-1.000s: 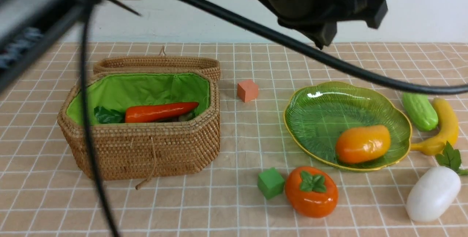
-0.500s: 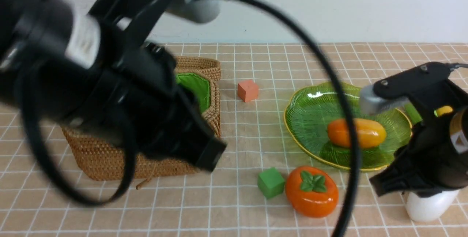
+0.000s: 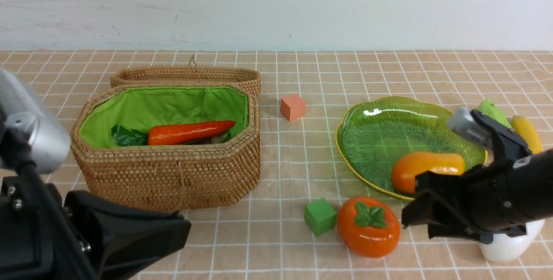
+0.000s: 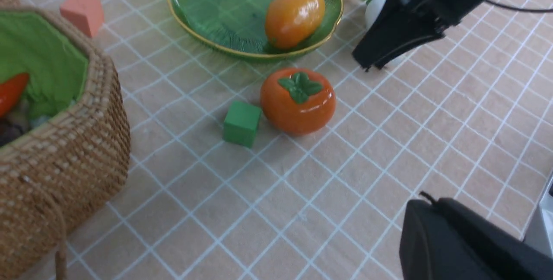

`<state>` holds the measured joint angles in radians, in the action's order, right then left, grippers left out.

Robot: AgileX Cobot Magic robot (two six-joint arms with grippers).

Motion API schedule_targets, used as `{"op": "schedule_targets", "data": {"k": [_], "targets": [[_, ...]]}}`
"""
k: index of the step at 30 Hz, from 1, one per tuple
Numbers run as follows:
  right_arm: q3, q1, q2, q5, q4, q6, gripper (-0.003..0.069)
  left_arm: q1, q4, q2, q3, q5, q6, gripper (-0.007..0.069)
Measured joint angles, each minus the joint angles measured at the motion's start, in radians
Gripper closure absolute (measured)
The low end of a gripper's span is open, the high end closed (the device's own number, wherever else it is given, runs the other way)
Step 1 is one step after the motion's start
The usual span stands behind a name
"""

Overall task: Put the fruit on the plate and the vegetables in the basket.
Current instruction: Grab a tomato with your right arm and place it on the plate on the right.

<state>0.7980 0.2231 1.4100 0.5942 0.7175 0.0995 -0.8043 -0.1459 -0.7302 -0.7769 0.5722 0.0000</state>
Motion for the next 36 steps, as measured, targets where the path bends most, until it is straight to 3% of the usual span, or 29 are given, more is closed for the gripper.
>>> {"op": "schedule_targets", "data": {"k": [2, 7, 28, 34, 36], "targets": [[0.000, 0.013, 0.063, -0.042, 0.049, 0.019, 0.0083, 0.000, -0.006, 0.001, 0.001, -0.010, 0.020, 0.0638], [0.004, 0.030, 0.165, -0.105, 0.089, 0.045, -0.0017, 0.000, -0.017, 0.001, 0.001, -0.011, 0.031, 0.0638], [0.085, 0.120, 0.322, -0.180, 0.232, 0.161, 0.0021, 0.000, -0.032, 0.001, 0.001, -0.002, 0.052, 0.0638], [0.088, 0.127, 0.322, -0.189, 0.241, 0.187, 0.0136, 0.000, -0.034, 0.001, 0.001, -0.002, 0.053, 0.0638], [0.088, 0.127, 0.322, -0.186, 0.241, 0.203, 0.0143, 0.000, -0.037, 0.001, 0.001, -0.002, 0.053, 0.0638]]}}
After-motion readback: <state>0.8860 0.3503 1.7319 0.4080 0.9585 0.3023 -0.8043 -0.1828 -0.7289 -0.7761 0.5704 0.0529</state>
